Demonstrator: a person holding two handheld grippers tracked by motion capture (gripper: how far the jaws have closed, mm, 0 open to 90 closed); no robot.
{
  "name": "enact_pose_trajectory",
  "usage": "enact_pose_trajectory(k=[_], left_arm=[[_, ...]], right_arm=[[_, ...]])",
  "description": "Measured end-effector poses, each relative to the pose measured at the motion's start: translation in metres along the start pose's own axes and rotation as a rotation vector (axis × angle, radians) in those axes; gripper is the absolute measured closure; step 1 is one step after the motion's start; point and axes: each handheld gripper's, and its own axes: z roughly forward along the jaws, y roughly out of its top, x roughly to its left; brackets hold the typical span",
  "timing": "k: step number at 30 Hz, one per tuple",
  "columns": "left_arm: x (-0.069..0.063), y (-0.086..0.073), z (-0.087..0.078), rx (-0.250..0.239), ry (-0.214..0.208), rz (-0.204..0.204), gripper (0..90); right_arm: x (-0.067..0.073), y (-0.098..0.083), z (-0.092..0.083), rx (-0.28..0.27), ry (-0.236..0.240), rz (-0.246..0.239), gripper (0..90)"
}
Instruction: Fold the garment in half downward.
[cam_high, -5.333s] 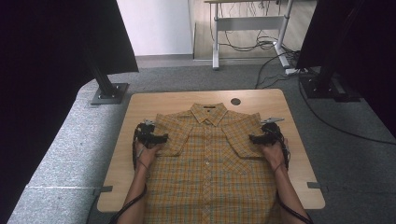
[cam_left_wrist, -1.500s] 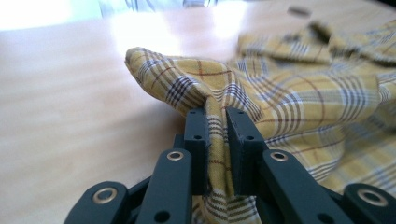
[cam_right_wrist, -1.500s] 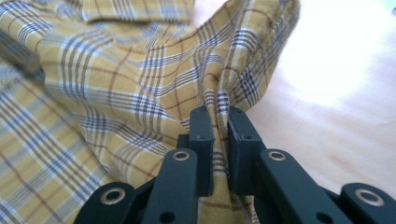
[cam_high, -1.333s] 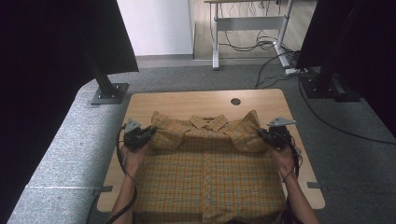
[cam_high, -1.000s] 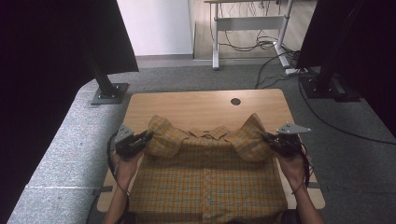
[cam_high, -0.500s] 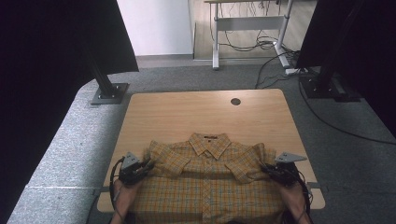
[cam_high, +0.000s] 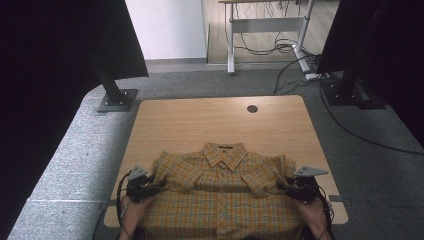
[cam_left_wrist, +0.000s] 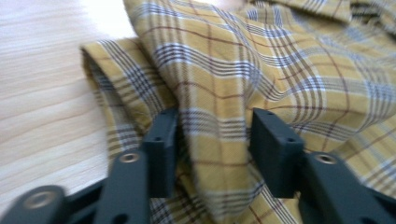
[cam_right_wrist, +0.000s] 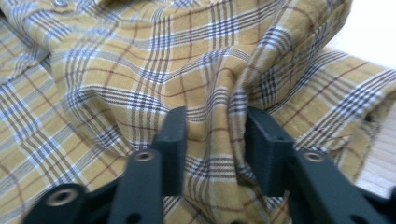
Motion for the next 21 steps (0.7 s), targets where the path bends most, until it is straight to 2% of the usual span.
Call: enact_pose_trajectory(k=[4,9,15,17,18,19,21], left_arm=[[0.006,0.011,-0.012,-0.020,-0.005,-0.019,42.1],[0.012,0.032,-0.014,-0.039,0.004,-0.018,38.8],[0.022,0.057,0.009,0.001,0.004,-0.044,36.9],[0.023,0.061,0.014,0.011,0.004,-0.043,36.4],[0.026,0.068,0.024,0.034,0.010,-0.042,36.4],[0.026,0.068,0.024,0.034,0.010,-0.042,35.7],[0.031,0.076,0.036,0.060,0.021,-0.052,35.4]], right_arm=[[-0.002,0.007,-0.005,-0.028,-0.008,0.009,45.7],[-0.010,0.020,-0.008,-0.082,-0.010,0.027,40.9],[-0.021,0.041,-0.002,-0.100,-0.022,0.039,38.6],[-0.023,0.044,0.000,-0.098,-0.026,0.038,38.1],[-0.024,0.047,0.003,-0.095,-0.032,0.038,38.1],[-0.024,0.047,0.003,-0.095,-0.032,0.038,38.1],[-0.033,0.057,0.013,-0.074,-0.052,0.042,38.1]])
